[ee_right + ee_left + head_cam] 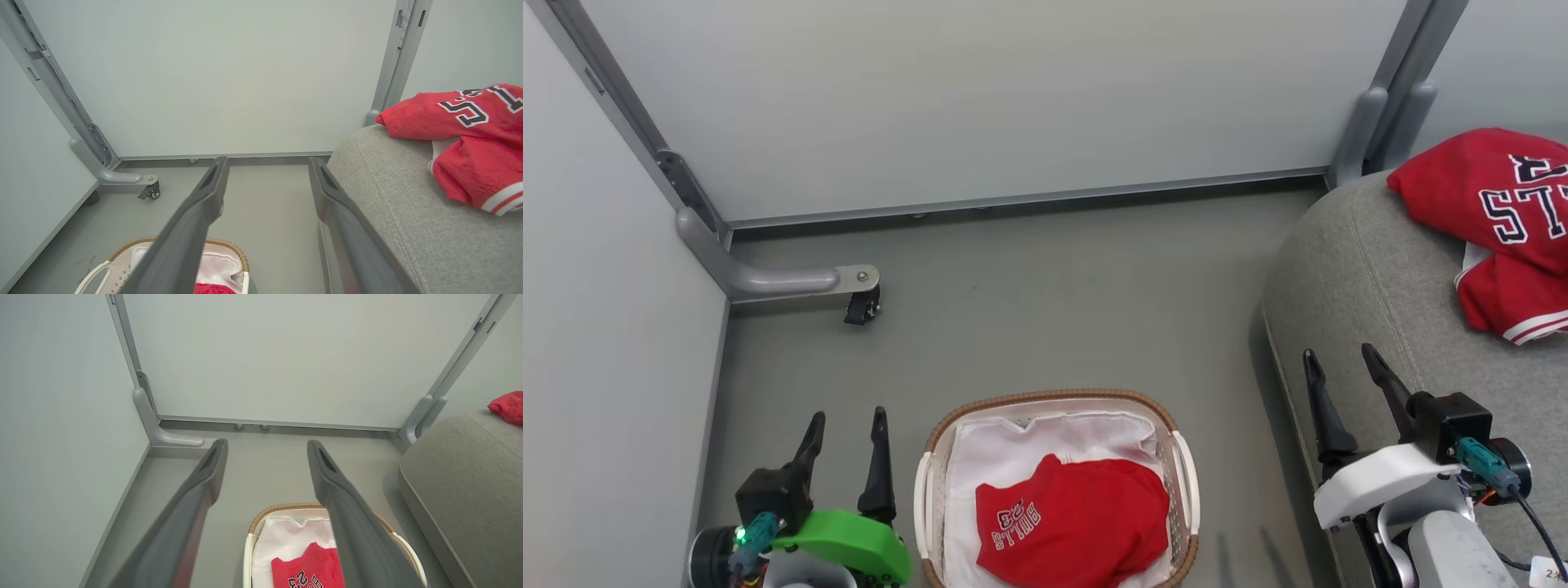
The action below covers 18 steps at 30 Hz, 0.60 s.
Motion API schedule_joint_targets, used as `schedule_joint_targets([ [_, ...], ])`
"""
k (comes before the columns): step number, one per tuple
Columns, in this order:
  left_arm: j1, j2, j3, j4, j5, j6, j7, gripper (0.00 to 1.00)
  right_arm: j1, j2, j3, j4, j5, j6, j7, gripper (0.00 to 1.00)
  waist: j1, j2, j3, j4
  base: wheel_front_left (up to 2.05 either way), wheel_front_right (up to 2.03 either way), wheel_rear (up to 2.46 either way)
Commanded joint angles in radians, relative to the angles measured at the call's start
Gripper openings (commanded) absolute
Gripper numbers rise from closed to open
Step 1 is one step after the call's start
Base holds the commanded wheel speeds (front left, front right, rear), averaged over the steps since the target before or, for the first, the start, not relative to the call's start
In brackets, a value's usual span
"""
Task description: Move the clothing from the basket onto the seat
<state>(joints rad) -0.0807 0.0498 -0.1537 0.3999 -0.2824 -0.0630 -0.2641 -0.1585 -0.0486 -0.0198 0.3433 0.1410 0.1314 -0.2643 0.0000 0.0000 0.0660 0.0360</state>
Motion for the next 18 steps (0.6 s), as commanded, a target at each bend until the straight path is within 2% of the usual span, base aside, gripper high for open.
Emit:
schedule_joint_targets([
  [1, -0.032, 0.001, -0.012, 0.011, 0.019, -0.008, -0.001, 1.00, -0.015, -0.004, -0.007, -0.009, -0.005, -0.001, 0.000, 1.00, 0.0000, 0.0000, 0.034, -0.009, 0.00, 0.00, 0.00],
  [9, -0.194, 0.002, -0.180, 0.143, 0.031, -0.033, 0.000, 1.00, -0.065, -0.004, -0.046, -0.049, -0.034, -0.001, 0.000, 1.00, 0.0000, 0.0000, 0.167, -0.039, 0.00, 0.00, 0.00],
  [18, -0.365, 0.003, -0.476, 0.338, -0.043, -0.045, 0.000, 1.00, -0.168, -0.003, -0.060, -0.094, -0.039, -0.001, 0.000, 1.00, 0.0000, 0.0000, 0.340, -0.114, 0.00, 0.00, 0.00],
])
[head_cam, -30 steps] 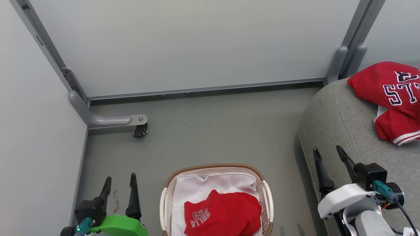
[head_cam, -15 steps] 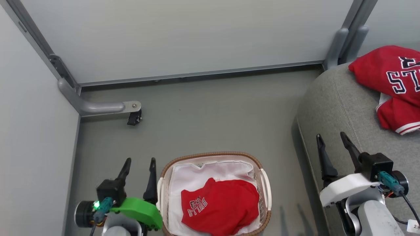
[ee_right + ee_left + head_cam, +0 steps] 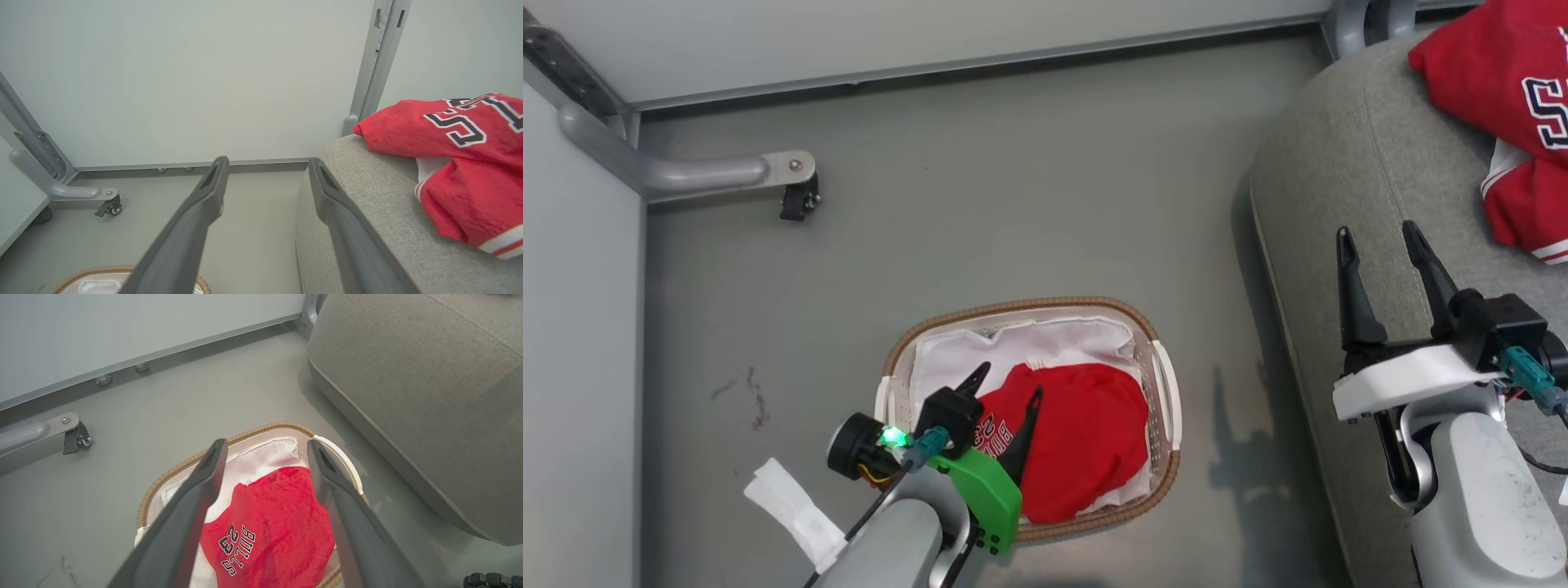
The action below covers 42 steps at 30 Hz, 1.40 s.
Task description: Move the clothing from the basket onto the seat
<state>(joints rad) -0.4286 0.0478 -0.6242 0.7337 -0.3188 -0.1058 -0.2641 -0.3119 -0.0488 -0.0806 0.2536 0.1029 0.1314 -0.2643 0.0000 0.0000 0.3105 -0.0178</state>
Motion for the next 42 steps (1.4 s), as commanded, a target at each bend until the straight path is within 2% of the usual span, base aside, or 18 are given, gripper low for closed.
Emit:
schedule_joint_targets([
  [1, -0.034, 0.005, -0.046, 0.022, -0.018, -0.005, -0.001, 1.00, -0.027, -0.003, 0.000, -0.011, -0.001, -0.001, 0.000, 1.00, 0.0000, 0.0000, 0.114, -0.070, 0.00, 0.00, 0.00],
  [9, -0.135, 0.006, -0.288, 0.122, -0.067, -0.005, 0.018, 1.00, -0.102, -0.003, 0.024, -0.070, 0.016, -0.001, 0.000, 1.00, 0.0000, 0.0000, 0.267, -0.141, 0.00, 0.00, 0.00],
  [17, -0.226, 0.006, -0.419, 0.211, -0.087, 0.022, 0.048, 1.00, -0.165, -0.003, 0.067, -0.119, 0.040, -0.001, 0.000, 1.00, 0.0000, 0.0000, 0.410, -0.193, 0.00, 0.00, 0.00],
  [29, -0.326, 0.006, -0.480, 0.326, -0.150, 0.096, 0.042, 1.00, -0.228, -0.003, 0.114, -0.179, 0.068, -0.001, 0.000, 1.00, 0.0000, 0.0000, 0.543, -0.236, 0.00, 0.00, 0.00],
  [35, -0.378, 0.006, -0.484, 0.401, -0.153, 0.170, 0.027, 1.00, -0.246, -0.003, 0.133, -0.199, 0.082, -0.001, 0.000, 1.00, 0.0000, 0.0000, 0.576, -0.253, 0.00, 0.00, 0.00],
  [42, -0.416, 0.006, -0.486, 0.495, -0.161, 0.211, 0.020, 1.00, -0.258, -0.003, 0.144, -0.208, 0.091, -0.001, 0.000, 1.00, 0.0000, 0.0000, 0.593, -0.264, 0.00, 0.00, 0.00],
])
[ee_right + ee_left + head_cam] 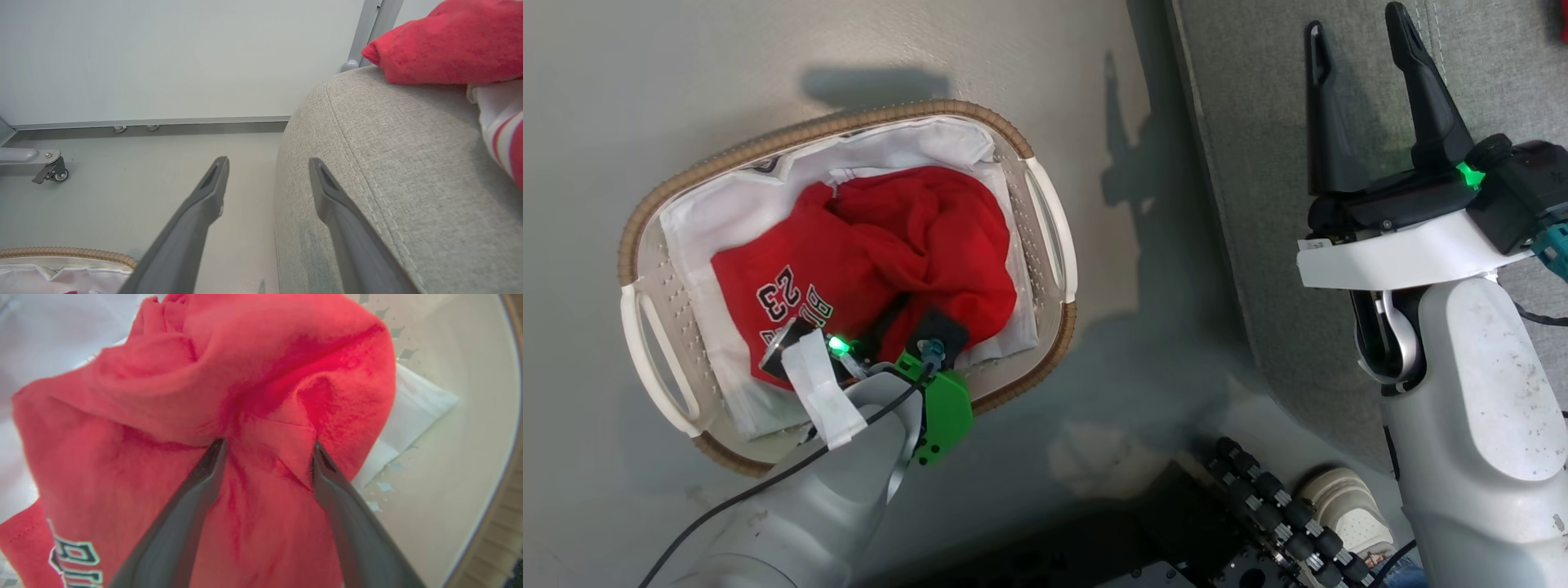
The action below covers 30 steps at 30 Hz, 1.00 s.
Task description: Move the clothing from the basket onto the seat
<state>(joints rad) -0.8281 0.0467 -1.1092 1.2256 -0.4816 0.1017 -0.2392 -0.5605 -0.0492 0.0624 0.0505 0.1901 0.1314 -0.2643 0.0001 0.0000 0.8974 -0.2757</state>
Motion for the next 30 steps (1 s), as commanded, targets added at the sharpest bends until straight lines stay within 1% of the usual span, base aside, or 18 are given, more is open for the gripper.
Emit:
schedule_joint_targets([
  [1, -0.021, 0.007, -0.003, 0.014, 0.003, 0.009, -0.002, 1.00, -0.011, -0.002, 0.002, -0.006, 0.004, -0.001, 0.000, 1.00, -0.0001, 0.0000, 0.010, -0.008, 0.00, 0.00, 0.00],
  [5, -0.036, 0.009, -0.004, 0.041, -0.002, 0.020, 0.015, 1.00, -0.021, -0.002, 0.003, -0.012, 0.005, -0.001, 0.000, 1.00, -0.0001, 0.0000, 0.022, -0.015, 0.00, 0.00, 0.00],
  [9, -0.041, 0.013, -0.004, 0.055, -0.011, 0.010, 0.042, 1.00, -0.023, -0.002, 0.004, -0.018, 0.004, -0.001, 0.000, 1.00, -0.0001, 0.0000, 0.029, -0.020, 0.00, 0.00, 0.00],
  [10, -0.042, 0.014, -0.003, 0.057, -0.015, 0.006, 0.048, 0.90, -0.025, -0.002, 0.005, -0.019, 0.005, -0.001, 0.000, 1.00, -0.0001, 0.0000, 0.030, -0.022, 0.00, 0.00, 0.00],
  [11, -0.043, 0.014, -0.002, 0.058, -0.019, 0.003, 0.055, 0.76, -0.026, -0.002, 0.006, -0.020, 0.005, -0.001, 0.000, 1.00, -0.0001, 0.0000, 0.030, -0.024, 0.00, 0.00, 0.00],
  [12, -0.043, 0.015, 0.000, 0.059, -0.022, -0.001, 0.063, 0.49, -0.027, -0.002, 0.006, -0.022, 0.006, -0.001, 0.000, 1.00, -0.0001, 0.0000, 0.030, -0.025, 0.00, 0.00, 0.00],
  [14, -0.040, 0.014, -0.002, 0.061, -0.028, -0.001, 0.072, 0.19, -0.026, -0.002, 0.004, -0.024, 0.003, -0.001, 0.000, 1.00, -0.0001, 0.0000, 0.026, -0.024, 0.00, 0.00, 0.00],
  [15, -0.037, 0.014, -0.002, 0.061, -0.030, -0.001, 0.076, 0.00, -0.023, -0.002, 0.002, -0.024, 0.001, -0.001, 0.000, 1.00, -0.0001, 0.0000, 0.022, -0.022, 0.00, 0.00, 0.00],
  [17, -0.028, 0.012, 0.007, 0.061, -0.043, 0.001, 0.070, 0.00, -0.016, -0.002, -0.004, -0.023, -0.005, -0.001, 0.000, 1.00, -0.0001, 0.0000, 0.014, -0.016, 0.00, 0.00, 0.00],
  [23, 0.000, 0.007, 0.012, 0.053, -0.063, -0.012, 0.039, 0.00, 0.004, -0.002, -0.015, -0.003, -0.019, -0.001, 0.000, 1.00, -0.0001, 0.0000, -0.043, 0.013, 0.00, 0.00, 0.00],
  [30, 0.028, 0.005, 0.011, -0.002, -0.089, -0.024, -0.008, 0.00, 0.040, -0.003, -0.023, 0.029, -0.038, -0.001, 0.000, 1.00, -0.0001, 0.0000, -0.159, 0.059, 0.00, 0.00, 0.00],
])
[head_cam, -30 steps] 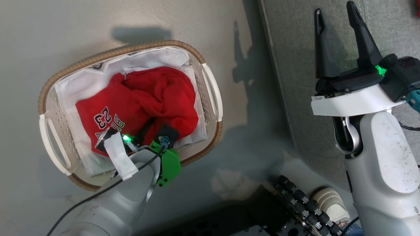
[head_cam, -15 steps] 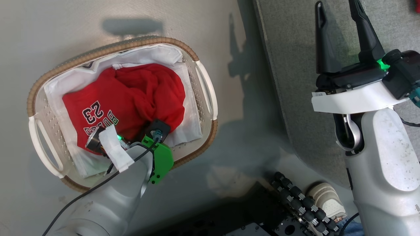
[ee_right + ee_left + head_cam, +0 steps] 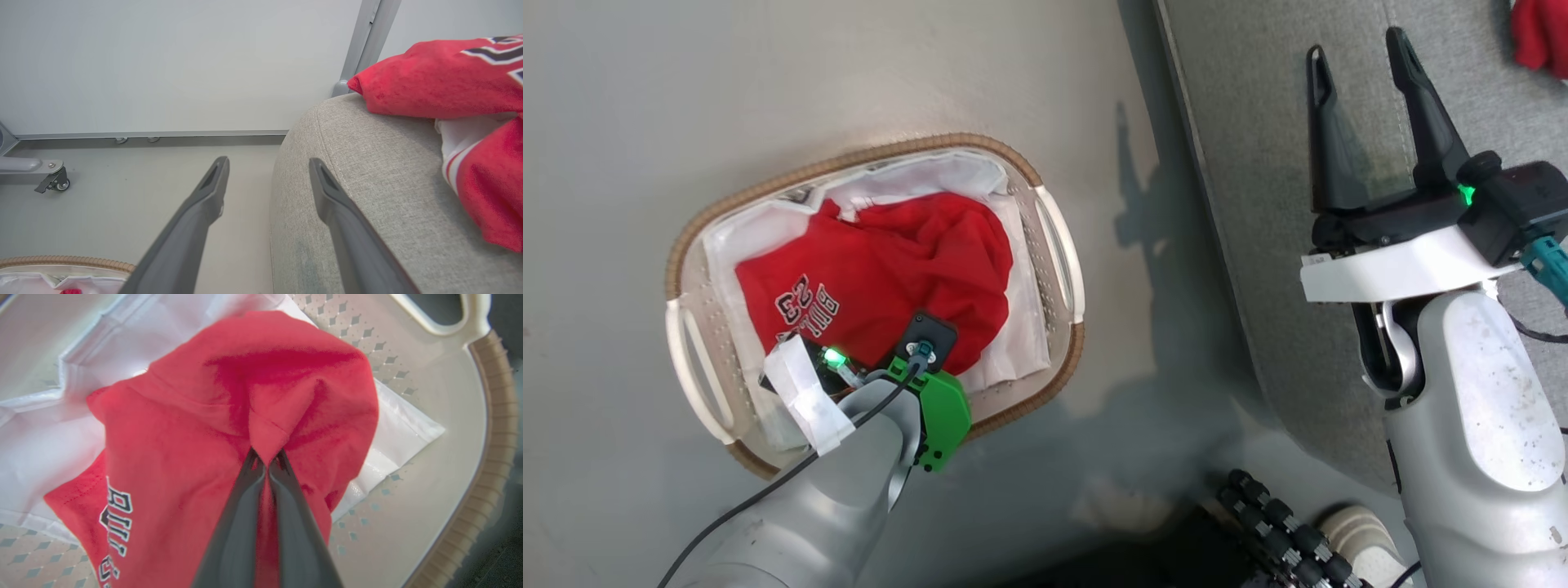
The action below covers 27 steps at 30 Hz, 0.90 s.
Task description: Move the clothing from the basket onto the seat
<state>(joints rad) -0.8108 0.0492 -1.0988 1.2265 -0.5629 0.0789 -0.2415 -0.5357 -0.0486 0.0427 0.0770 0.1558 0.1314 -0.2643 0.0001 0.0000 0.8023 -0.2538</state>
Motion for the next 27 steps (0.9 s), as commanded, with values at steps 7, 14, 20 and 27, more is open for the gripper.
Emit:
schedule_joint_targets([
  [7, 0.042, 0.002, -0.008, -0.066, -0.007, -0.015, -0.025, 0.00, 0.083, -0.004, -0.020, 0.048, -0.067, -0.001, 0.000, 1.00, -0.0001, 0.0000, -0.231, 0.099, 0.00, 0.00, 0.00],
  [14, 0.071, 0.024, 0.017, -0.182, 0.036, -0.024, -0.024, 0.00, 0.180, -0.004, -0.041, 0.085, -0.125, -0.001, 0.000, 1.00, -0.0001, 0.0000, -0.404, 0.168, 0.00, 0.00, 0.00],
  [20, 0.068, 0.066, 0.024, -0.278, 0.094, -0.043, -0.024, 0.00, 0.258, -0.004, -0.029, 0.116, -0.137, -0.001, 0.000, 1.00, -0.0001, 0.0000, -0.541, 0.205, 0.00, 0.00, 0.00],
  [27, 0.010, 0.108, 0.031, -0.373, 0.154, -0.085, -0.024, 0.00, 0.335, -0.004, -0.004, 0.149, -0.134, -0.001, 0.000, 1.00, -0.0001, 0.0000, -0.698, 0.220, 0.00, 0.00, 0.00],
])
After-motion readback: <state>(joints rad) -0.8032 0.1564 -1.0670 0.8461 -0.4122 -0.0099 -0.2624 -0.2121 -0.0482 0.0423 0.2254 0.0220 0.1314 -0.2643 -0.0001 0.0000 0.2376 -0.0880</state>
